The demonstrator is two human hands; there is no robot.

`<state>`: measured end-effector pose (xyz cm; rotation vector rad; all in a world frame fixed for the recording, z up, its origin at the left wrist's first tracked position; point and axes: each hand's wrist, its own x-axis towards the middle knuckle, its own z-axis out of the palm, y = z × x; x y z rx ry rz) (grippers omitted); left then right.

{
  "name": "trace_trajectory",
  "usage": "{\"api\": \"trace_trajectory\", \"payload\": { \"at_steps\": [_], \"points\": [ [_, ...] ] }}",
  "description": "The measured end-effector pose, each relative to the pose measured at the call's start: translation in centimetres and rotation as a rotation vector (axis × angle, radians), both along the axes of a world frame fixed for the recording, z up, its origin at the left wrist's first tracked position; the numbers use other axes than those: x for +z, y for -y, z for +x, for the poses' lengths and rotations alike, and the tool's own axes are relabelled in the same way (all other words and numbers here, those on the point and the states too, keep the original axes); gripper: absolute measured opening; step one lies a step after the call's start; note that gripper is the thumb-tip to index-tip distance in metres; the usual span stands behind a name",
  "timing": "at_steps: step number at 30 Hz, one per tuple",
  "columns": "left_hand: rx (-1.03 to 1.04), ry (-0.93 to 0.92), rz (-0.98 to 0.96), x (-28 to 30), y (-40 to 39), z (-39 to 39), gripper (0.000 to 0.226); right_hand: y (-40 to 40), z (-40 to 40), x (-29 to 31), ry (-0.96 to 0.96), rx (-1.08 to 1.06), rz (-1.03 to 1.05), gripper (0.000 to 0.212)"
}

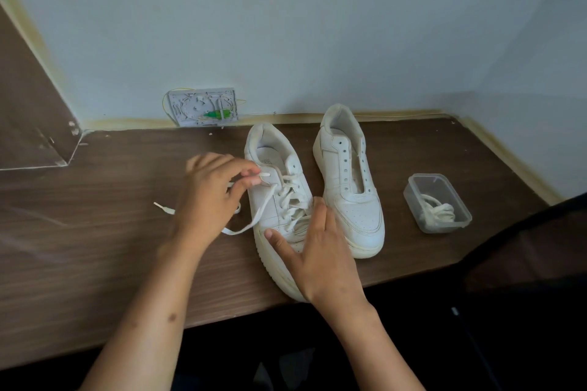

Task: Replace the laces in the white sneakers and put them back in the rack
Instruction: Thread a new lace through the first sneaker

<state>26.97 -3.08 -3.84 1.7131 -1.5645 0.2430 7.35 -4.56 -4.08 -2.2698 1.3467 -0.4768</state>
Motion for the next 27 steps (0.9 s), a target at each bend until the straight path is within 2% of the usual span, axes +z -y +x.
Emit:
{"api": "trace_trajectory", "payload": {
  "at_steps": [7,9,11,13,15,17,21,27],
  "points": [
    [0.290,0.061,-0.058,0.4,-0.7,0.9,0.012,0.0,0.1,0.1,0.007,0.008,0.010,0.098],
    [0.296,0.023,-0.053,0.7,-0.7,0.3,0.009,0.0,0.1,0.1,0.002,0.009,0.015,0.098],
    [0.219,-0.228,-0.003,1.1,-0.8,0.7,0.009,0.0,0.1,0.2,0.003,0.009,0.020,0.098],
    [0.122,-0.487,0.149,1.1,-1.0,1.3,0.014,0.0,0.1,0.2,-0.001,0.006,0.030,0.099],
    [0.103,-0.428,0.392,0.7,-1.4,1.7,0.012,0.0,0.1,0.2,-0.008,-0.001,0.039,0.099],
    [0.145,-0.344,0.555,0.2,-1.7,1.8,0.010,0.0,0.2,0.2,-0.009,-0.006,0.040,0.099],
    [0.230,-0.319,0.614,0.0,-1.8,2.2,0.018,-0.1,0.2,0.2,-0.013,-0.004,0.026,0.099],
    [0.199,-0.241,0.720,-0.6,-1.7,1.9,0.018,0.0,0.2,0.1,-0.008,-0.001,0.039,0.099]
  ]
}}
